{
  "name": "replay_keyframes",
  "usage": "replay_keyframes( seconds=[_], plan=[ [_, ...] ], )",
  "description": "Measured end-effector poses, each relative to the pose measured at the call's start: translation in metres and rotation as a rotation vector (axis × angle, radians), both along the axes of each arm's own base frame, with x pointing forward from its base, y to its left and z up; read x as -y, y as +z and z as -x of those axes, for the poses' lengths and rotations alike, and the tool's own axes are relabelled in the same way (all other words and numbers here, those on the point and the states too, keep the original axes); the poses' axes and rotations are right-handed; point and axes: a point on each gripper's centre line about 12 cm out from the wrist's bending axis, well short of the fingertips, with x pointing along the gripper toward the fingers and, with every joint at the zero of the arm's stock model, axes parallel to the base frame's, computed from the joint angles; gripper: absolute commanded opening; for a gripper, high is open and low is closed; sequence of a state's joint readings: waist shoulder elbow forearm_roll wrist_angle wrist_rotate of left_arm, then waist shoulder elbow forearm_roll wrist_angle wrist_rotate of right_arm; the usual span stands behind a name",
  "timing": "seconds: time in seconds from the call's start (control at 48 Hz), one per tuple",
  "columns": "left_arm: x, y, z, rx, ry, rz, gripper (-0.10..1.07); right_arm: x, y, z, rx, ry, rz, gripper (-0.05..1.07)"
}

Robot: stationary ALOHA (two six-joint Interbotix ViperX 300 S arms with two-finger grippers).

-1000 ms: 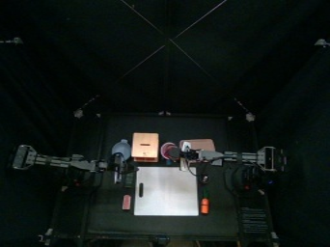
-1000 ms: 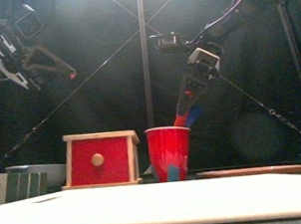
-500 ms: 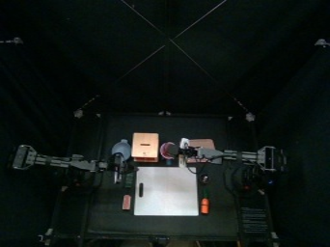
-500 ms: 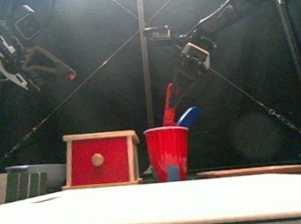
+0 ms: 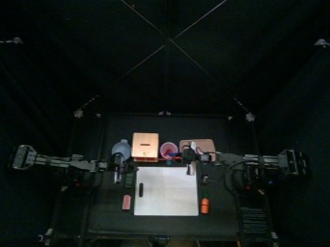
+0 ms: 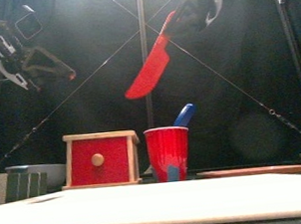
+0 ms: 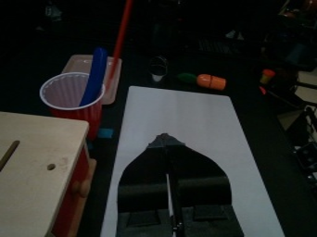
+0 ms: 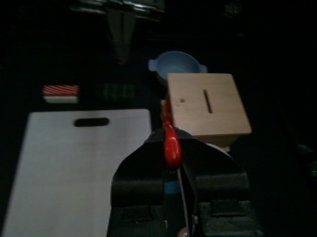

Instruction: Place knife on cutting board

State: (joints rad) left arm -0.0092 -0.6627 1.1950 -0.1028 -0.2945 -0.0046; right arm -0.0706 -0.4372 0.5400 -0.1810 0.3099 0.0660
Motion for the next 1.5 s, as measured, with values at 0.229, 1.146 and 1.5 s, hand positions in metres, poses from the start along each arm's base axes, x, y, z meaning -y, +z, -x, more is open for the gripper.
replay_keyframes(
  seconds=[0.229,1.146,1.5],
  plan=[
    [0.000,0.000,0.000,0.000,0.002,0.001,0.17,-0.024,-0.017,0.031,0.148,0.024,-0.220,0.26],
    [-0.001,-0.006,0.003,-0.014,0.008,0.005,0.17,-0.017,-0.169,0.029,-0.054,-0.150,-0.440,0.82],
    [-0.002,-0.006,0.005,-0.012,0.011,0.010,0.17,-0.008,-0.161,0.037,-0.099,-0.155,-0.401,0.92]
  ],
)
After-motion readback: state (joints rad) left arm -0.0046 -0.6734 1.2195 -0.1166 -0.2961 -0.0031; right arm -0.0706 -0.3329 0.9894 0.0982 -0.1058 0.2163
